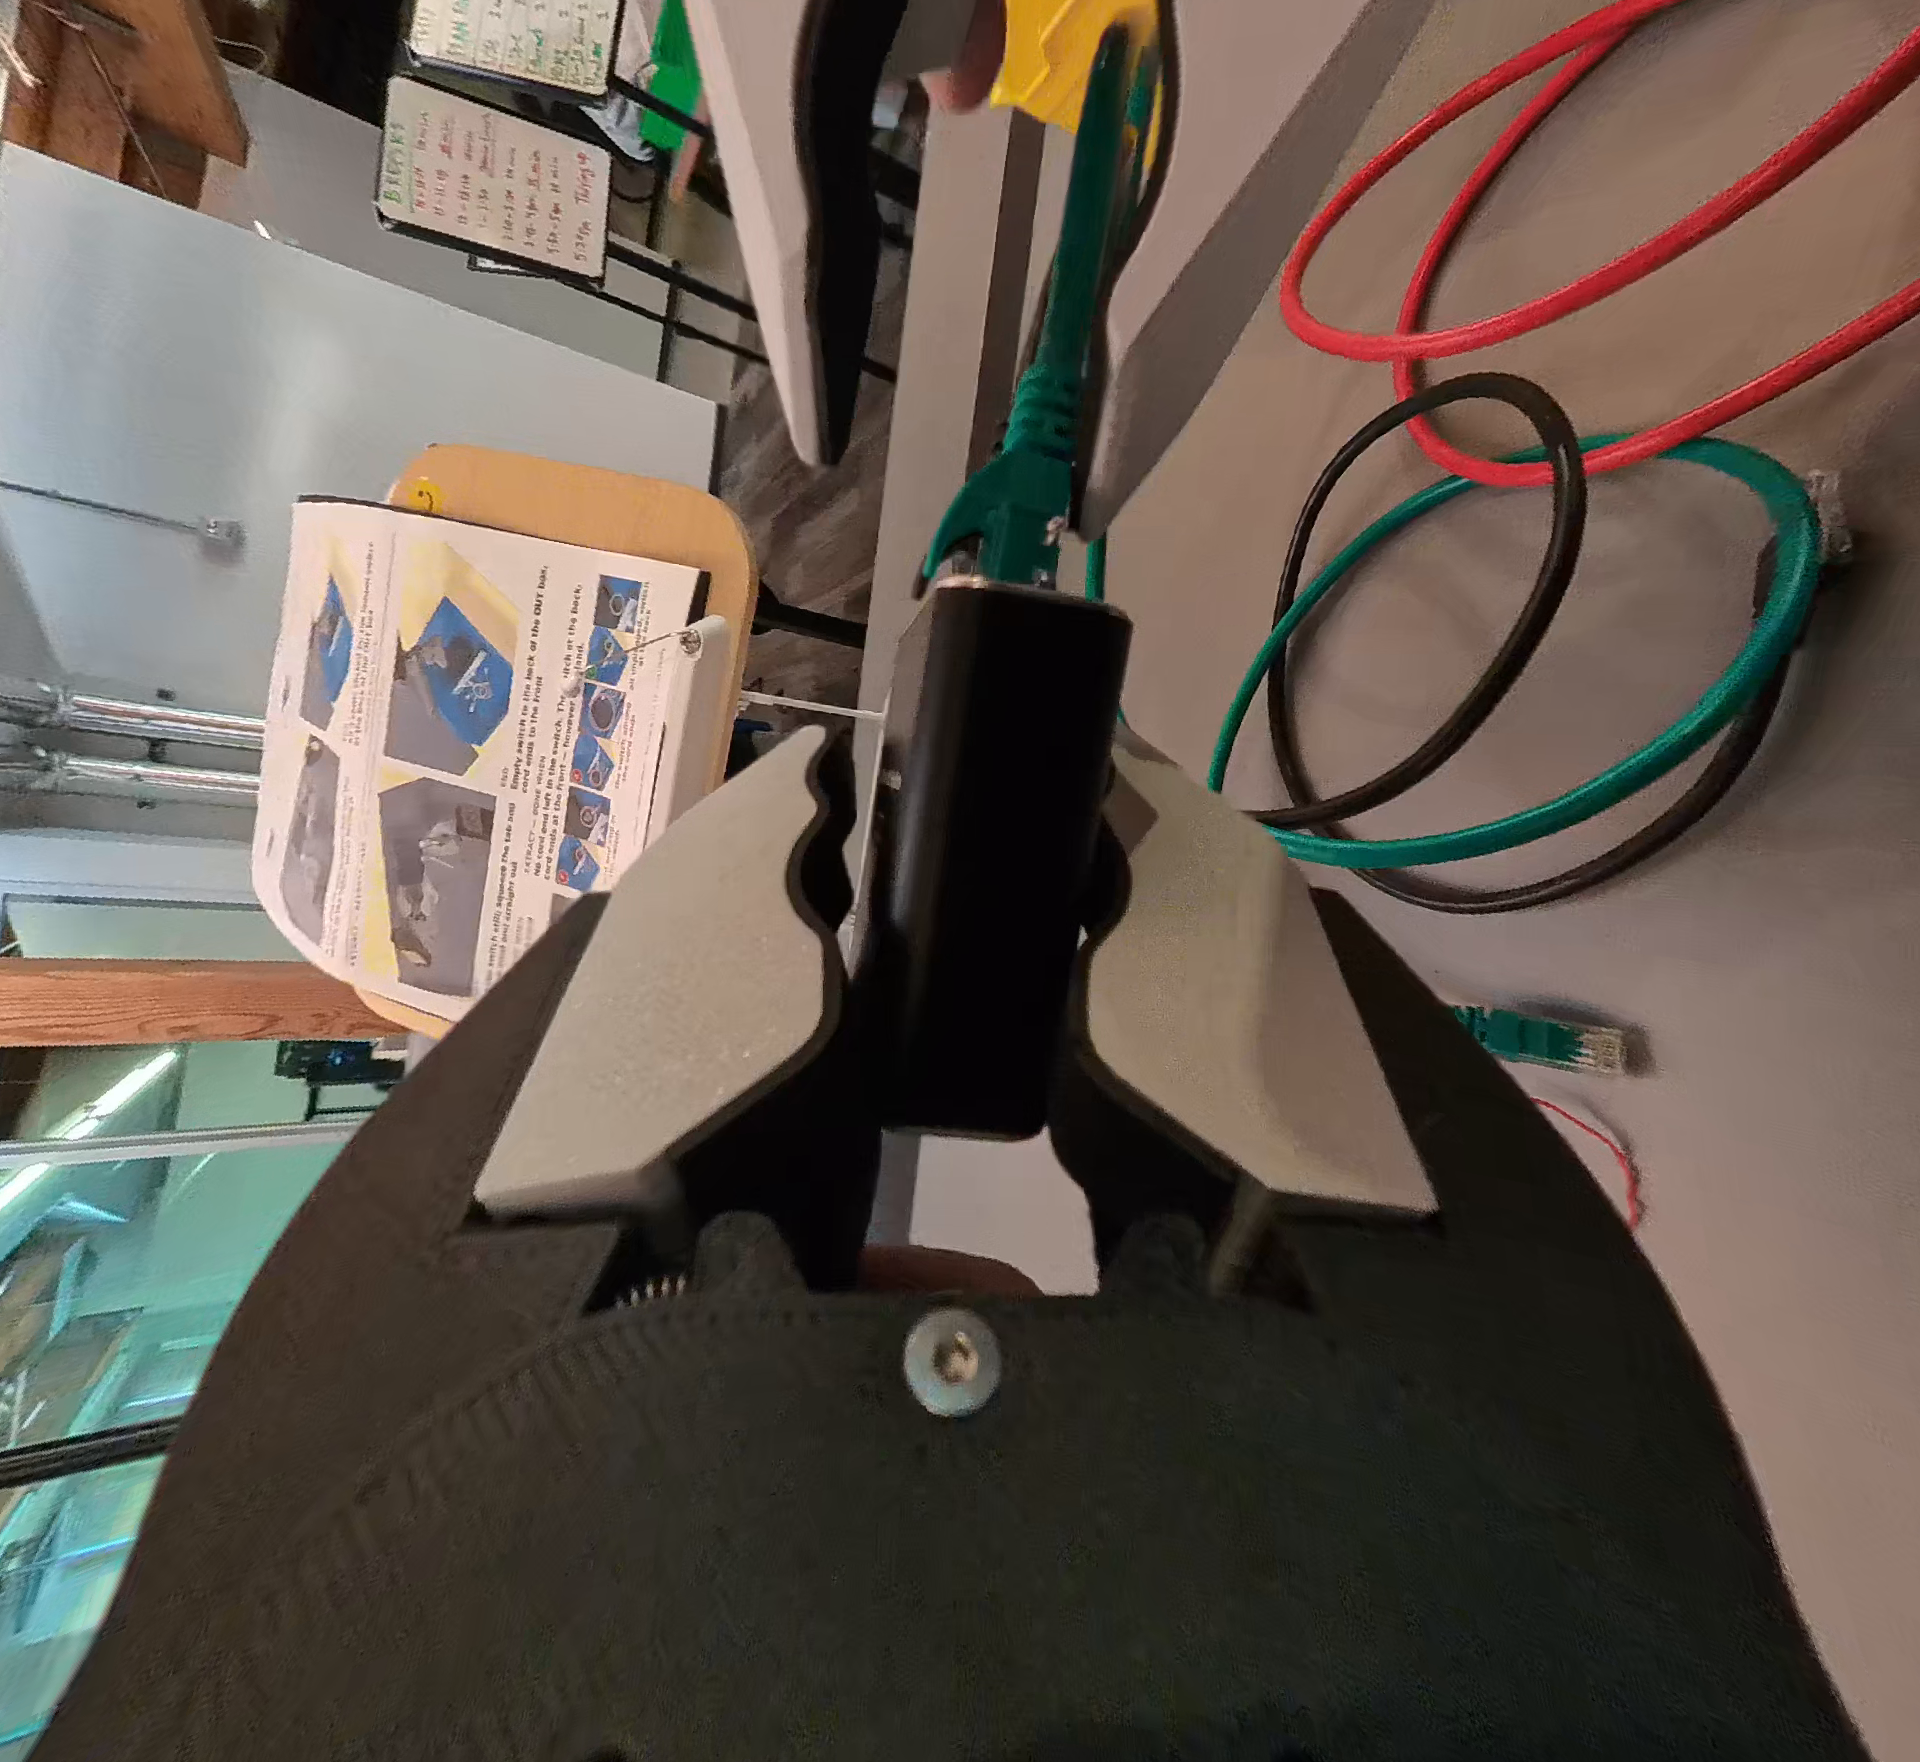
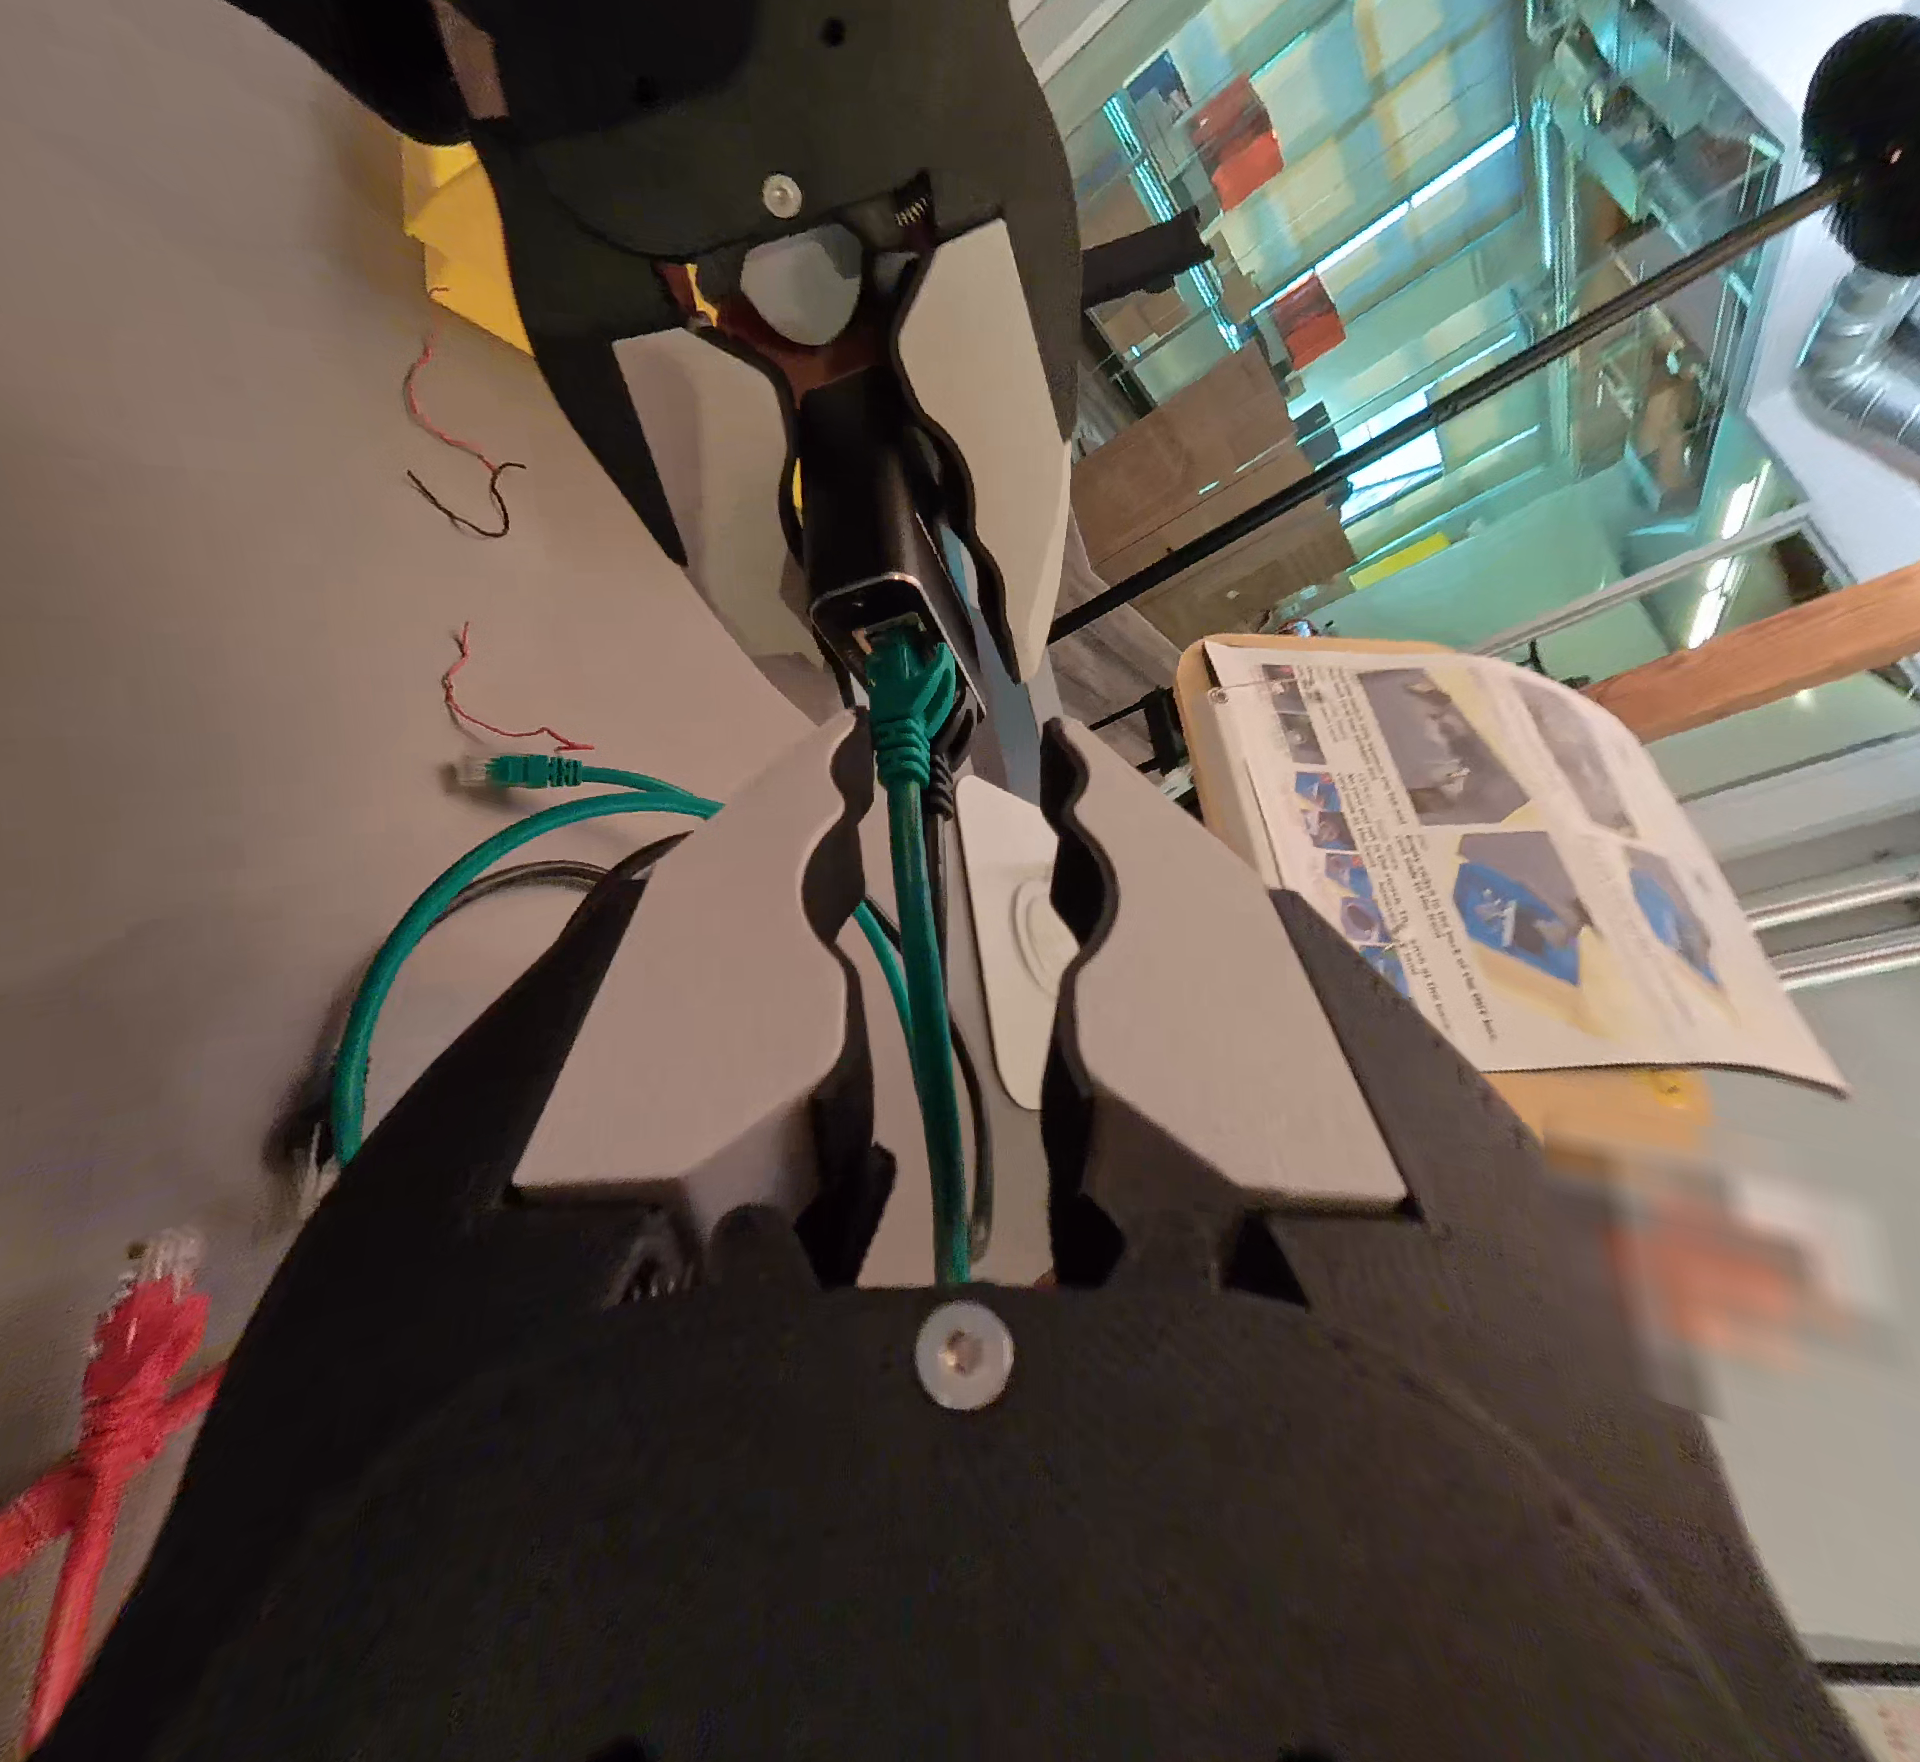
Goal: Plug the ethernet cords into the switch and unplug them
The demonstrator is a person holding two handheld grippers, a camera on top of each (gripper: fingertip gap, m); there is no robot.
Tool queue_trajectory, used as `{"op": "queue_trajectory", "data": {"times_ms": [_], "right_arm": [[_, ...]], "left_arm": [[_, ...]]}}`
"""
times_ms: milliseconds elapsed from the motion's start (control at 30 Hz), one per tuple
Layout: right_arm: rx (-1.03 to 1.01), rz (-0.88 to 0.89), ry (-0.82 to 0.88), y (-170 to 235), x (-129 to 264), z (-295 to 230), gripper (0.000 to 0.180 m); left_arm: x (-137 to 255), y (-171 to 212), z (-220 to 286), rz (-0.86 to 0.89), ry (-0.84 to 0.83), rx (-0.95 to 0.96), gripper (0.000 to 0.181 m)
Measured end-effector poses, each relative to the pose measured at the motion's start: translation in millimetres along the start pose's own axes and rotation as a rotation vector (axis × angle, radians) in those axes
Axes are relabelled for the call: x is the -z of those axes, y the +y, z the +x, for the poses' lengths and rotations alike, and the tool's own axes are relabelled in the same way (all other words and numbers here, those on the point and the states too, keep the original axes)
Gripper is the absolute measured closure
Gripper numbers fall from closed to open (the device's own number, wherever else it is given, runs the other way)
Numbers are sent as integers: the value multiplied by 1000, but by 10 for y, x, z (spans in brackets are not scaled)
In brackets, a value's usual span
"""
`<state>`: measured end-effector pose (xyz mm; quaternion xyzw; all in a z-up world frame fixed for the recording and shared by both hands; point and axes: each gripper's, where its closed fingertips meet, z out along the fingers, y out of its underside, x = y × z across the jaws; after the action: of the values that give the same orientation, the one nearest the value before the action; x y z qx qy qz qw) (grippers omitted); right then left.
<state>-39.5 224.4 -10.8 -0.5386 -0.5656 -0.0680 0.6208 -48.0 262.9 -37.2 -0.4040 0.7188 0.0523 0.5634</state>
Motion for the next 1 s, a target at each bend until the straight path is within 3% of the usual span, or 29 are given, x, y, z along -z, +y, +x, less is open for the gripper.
{"op": "queue_trajectory", "data": {"times_ms": [267,400,733,1000], "right_arm": [[147,-12,5,-130,36,-52,162],[185,-33,10,-143,15,-64,176],[168,-46,-28,-126,14,-112,156],[193,-116,-38,7,-18,-133,155]], "left_arm": [[-16,-14,46,-15,57,2,140],[-26,-51,60,-9,63,-4,141],[-21,-84,30,8,73,19,141],[-48,-96,41,1,82,3,141]]}}
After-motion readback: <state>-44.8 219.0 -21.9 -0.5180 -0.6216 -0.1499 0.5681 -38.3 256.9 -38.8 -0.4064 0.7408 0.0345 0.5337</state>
